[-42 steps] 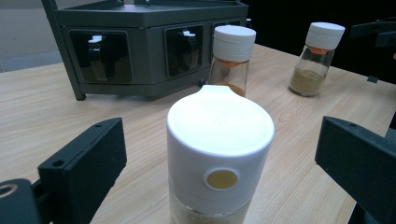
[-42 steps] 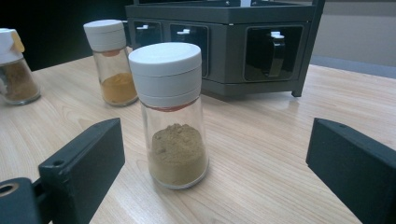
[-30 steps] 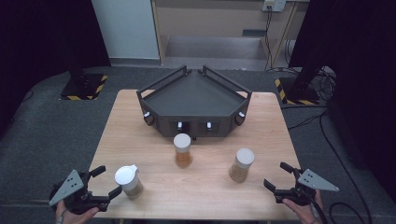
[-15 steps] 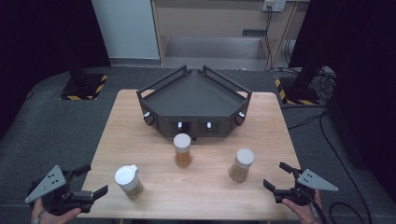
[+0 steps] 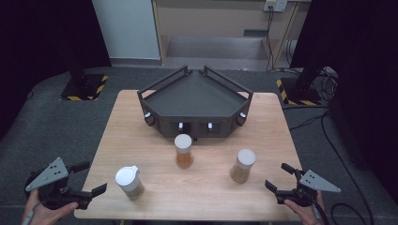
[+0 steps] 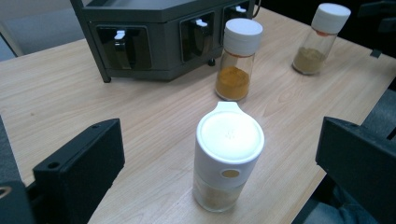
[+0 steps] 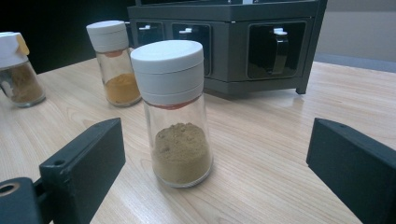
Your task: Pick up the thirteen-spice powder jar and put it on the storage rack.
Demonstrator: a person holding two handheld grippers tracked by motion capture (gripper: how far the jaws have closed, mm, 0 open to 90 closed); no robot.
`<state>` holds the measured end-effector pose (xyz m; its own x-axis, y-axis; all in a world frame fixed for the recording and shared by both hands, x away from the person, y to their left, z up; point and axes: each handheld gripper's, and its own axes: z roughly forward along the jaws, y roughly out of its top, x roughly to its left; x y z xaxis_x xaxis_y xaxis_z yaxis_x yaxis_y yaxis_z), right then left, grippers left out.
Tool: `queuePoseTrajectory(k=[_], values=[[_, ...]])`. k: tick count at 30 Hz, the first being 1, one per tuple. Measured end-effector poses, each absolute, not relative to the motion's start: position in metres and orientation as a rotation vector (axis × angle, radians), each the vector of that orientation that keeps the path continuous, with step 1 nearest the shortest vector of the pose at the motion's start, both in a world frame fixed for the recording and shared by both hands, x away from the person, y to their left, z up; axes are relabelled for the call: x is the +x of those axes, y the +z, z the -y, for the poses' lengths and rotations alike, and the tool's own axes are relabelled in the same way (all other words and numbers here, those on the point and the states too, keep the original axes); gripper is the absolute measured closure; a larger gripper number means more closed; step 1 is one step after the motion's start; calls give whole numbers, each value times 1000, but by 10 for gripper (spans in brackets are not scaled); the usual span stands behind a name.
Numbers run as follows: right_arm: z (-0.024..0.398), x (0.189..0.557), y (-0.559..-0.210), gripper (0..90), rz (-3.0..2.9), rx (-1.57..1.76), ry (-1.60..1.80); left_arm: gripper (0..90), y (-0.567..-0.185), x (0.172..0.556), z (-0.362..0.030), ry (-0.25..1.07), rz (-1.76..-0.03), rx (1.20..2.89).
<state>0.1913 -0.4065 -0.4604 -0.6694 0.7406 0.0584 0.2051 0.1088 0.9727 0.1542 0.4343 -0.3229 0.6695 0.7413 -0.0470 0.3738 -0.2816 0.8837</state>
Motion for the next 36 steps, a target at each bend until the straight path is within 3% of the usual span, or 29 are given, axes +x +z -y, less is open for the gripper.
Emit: queuePoseTrajectory(k=[16,36], values=[[407,191,-461,54,-1941,917,1591,8,-307,188,-408,397,-879,2052],[408,190,-461,59,-1937,912,1591,38,-321,210,-381,360,-877,2130]])
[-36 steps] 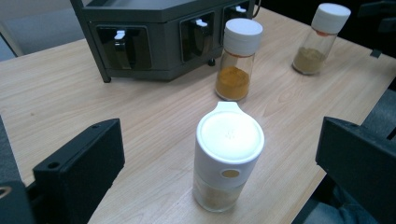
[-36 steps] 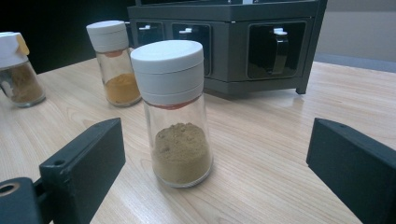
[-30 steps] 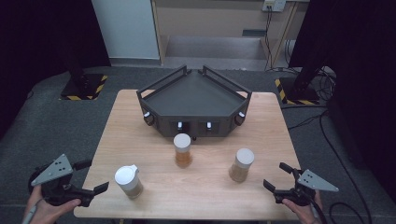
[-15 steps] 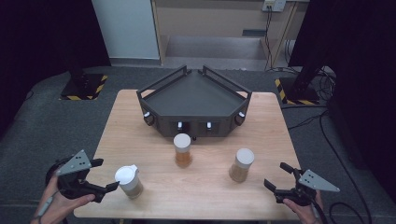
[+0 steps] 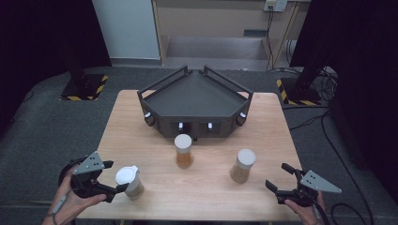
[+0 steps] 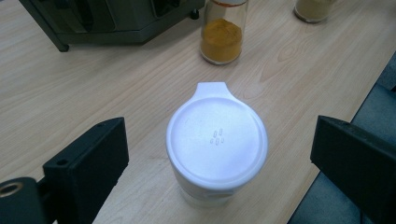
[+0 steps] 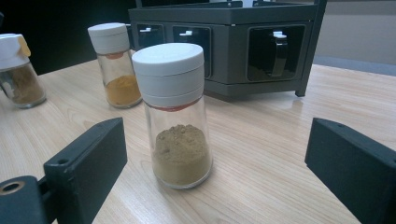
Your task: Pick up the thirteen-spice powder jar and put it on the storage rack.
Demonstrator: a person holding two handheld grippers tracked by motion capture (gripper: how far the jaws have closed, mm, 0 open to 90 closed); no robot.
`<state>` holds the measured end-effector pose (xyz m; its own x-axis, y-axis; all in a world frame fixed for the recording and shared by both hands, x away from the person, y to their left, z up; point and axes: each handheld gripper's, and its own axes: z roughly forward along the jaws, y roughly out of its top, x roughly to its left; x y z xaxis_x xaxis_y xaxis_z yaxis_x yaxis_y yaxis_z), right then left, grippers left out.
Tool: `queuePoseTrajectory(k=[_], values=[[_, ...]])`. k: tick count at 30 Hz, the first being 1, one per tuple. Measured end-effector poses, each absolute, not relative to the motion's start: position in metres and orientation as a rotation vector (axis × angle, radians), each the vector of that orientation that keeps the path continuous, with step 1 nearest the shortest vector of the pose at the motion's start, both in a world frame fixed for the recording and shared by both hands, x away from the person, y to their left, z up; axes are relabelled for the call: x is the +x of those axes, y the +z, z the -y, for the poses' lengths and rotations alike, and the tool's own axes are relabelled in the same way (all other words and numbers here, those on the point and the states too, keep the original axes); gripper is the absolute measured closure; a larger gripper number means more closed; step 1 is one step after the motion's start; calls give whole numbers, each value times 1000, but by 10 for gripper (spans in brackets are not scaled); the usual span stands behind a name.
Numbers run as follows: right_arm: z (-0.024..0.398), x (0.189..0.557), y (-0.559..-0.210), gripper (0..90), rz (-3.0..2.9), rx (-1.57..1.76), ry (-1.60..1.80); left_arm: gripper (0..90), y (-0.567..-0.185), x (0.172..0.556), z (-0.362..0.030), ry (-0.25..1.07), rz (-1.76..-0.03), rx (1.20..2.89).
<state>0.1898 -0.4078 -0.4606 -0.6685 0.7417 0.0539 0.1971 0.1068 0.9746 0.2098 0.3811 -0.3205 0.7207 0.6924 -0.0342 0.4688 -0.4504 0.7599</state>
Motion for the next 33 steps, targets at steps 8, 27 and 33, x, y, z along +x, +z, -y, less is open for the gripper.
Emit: queuePoseTrajectory(k=[8,27,33], values=[[408,189,-461,61,-1932,912,1591,61,-330,216,-378,338,-879,2136],[408,189,-460,65,-1931,905,1588,295,-360,219,-371,372,-856,2118],[409,189,-461,66,-1930,905,1587,298,-362,217,-372,379,-862,2103]])
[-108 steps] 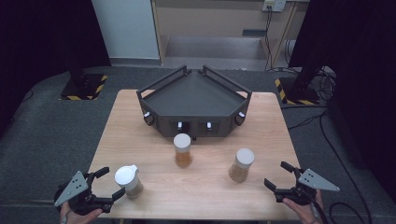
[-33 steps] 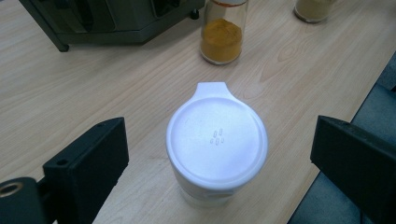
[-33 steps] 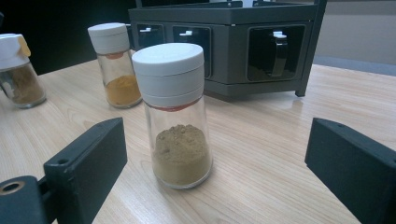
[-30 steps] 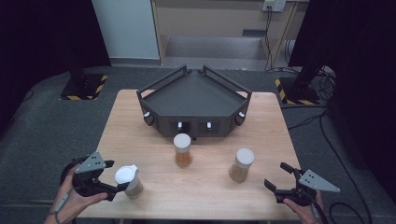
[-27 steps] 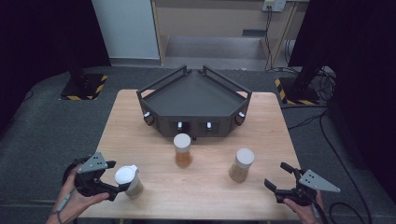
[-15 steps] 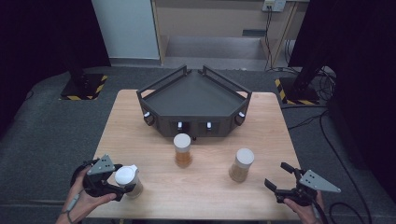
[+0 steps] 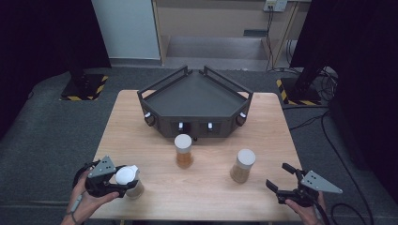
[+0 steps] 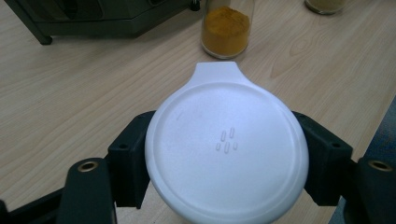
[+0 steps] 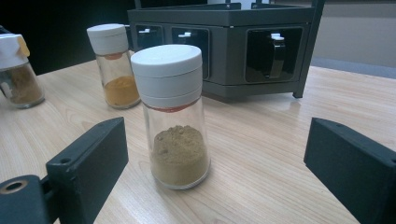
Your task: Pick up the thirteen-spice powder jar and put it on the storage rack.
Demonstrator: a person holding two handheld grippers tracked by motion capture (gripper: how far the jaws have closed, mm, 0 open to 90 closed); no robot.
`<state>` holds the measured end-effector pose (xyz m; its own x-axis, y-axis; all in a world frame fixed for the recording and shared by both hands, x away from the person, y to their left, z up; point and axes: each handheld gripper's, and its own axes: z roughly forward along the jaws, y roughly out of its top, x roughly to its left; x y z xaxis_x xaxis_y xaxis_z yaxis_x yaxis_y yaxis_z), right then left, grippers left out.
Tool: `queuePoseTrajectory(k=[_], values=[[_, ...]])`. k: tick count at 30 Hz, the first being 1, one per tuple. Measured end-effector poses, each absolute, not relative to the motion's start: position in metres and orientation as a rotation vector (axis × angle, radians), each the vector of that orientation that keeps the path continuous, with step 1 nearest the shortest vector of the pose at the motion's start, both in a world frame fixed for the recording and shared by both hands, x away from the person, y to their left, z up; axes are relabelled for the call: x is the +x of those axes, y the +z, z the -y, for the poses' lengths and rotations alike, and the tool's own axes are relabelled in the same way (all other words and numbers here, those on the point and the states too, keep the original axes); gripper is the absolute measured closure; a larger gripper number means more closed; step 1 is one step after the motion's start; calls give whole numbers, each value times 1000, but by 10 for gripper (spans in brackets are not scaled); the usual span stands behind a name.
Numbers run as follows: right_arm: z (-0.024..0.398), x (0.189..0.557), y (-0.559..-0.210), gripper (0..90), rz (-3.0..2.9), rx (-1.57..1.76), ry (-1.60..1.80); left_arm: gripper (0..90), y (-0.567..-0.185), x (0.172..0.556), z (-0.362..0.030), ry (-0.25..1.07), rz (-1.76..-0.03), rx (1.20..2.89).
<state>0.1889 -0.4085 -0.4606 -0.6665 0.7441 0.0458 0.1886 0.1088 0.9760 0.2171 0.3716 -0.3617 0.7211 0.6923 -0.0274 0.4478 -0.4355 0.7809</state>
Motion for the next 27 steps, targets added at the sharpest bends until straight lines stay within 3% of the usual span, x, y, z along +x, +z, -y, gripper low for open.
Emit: queuePoseTrajectory(k=[27], values=[[408,189,-460,71,-1931,902,1587,301,-351,229,-366,387,-765,2142]])
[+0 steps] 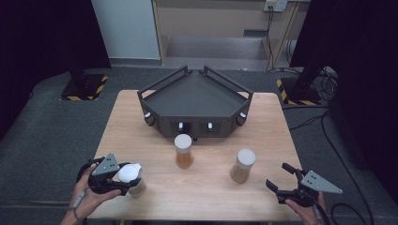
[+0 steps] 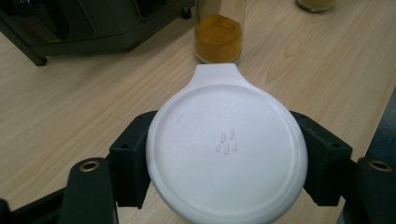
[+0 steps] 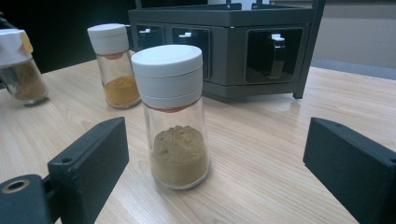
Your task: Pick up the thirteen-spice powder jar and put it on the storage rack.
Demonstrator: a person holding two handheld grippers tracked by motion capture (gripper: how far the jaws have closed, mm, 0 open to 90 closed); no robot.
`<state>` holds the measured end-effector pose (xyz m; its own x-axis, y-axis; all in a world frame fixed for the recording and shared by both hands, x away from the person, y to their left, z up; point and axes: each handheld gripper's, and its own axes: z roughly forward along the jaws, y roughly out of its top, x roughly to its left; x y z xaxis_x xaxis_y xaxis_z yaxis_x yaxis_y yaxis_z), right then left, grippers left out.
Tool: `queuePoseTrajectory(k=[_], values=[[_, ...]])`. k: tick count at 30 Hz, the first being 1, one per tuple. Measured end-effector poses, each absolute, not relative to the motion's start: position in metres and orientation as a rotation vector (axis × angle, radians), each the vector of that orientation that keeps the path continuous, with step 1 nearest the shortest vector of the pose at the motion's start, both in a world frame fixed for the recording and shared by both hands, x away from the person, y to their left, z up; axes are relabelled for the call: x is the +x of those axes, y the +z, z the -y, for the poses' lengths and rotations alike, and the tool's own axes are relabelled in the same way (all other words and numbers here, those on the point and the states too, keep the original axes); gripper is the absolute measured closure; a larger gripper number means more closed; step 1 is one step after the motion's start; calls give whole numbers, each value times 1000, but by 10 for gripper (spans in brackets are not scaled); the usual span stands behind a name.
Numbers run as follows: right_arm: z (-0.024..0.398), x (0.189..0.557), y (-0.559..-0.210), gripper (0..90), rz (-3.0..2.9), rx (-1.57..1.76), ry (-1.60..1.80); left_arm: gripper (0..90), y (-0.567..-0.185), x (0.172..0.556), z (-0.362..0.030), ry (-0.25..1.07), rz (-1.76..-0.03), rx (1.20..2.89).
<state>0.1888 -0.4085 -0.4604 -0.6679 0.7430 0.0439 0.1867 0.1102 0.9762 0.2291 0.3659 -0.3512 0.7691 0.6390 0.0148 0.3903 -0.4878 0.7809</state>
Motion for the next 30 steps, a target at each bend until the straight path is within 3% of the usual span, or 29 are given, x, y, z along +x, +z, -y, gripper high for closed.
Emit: queuePoseTrajectory(k=[30], values=[[408,190,-461,76,-1934,897,1590,301,-275,300,-365,174,-325,2184]])
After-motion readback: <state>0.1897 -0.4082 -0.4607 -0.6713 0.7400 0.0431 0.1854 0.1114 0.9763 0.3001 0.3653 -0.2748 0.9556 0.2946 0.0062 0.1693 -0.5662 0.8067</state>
